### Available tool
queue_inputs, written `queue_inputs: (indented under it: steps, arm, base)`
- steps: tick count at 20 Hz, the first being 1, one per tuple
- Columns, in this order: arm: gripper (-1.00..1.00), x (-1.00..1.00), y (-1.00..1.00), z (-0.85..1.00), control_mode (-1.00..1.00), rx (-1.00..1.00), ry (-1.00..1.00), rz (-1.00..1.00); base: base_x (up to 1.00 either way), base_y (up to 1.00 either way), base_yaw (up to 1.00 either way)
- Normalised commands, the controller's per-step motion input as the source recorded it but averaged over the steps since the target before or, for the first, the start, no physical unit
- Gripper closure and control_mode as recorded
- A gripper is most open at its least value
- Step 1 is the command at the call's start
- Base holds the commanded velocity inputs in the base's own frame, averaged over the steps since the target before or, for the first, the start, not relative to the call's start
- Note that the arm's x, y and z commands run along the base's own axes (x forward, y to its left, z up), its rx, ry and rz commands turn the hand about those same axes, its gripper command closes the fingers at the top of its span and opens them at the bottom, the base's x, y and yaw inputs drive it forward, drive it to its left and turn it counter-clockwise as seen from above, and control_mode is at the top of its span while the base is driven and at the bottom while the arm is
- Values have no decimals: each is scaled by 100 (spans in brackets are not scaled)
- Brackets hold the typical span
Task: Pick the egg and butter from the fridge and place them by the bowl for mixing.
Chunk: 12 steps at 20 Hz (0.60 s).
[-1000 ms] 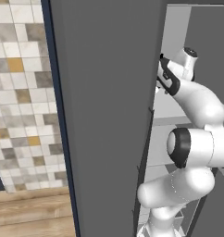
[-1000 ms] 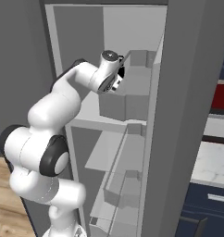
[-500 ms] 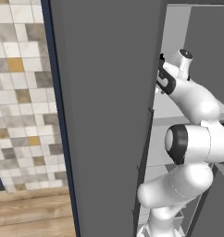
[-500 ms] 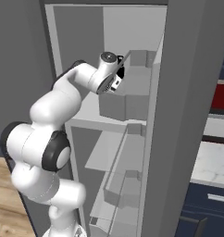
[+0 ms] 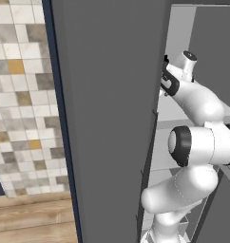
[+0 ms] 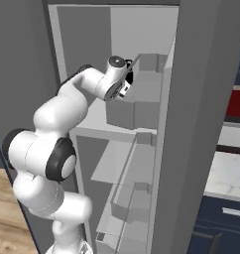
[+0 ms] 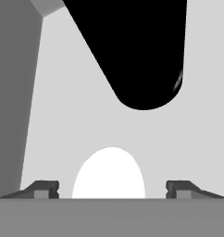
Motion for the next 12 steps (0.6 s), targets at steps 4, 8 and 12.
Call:
queue_inputs:
  steps: [4, 8, 12]
  arm:
    - [100, 4, 4, -11, -100, 0, 2, -1]
    - [100, -4, 0, -13, -100, 0, 3, 0]
    - [100, -38, -17, 2, -100, 3, 1, 0]
  base:
    - [0, 0, 0]
    - [0, 0, 0]
    - [0, 0, 0]
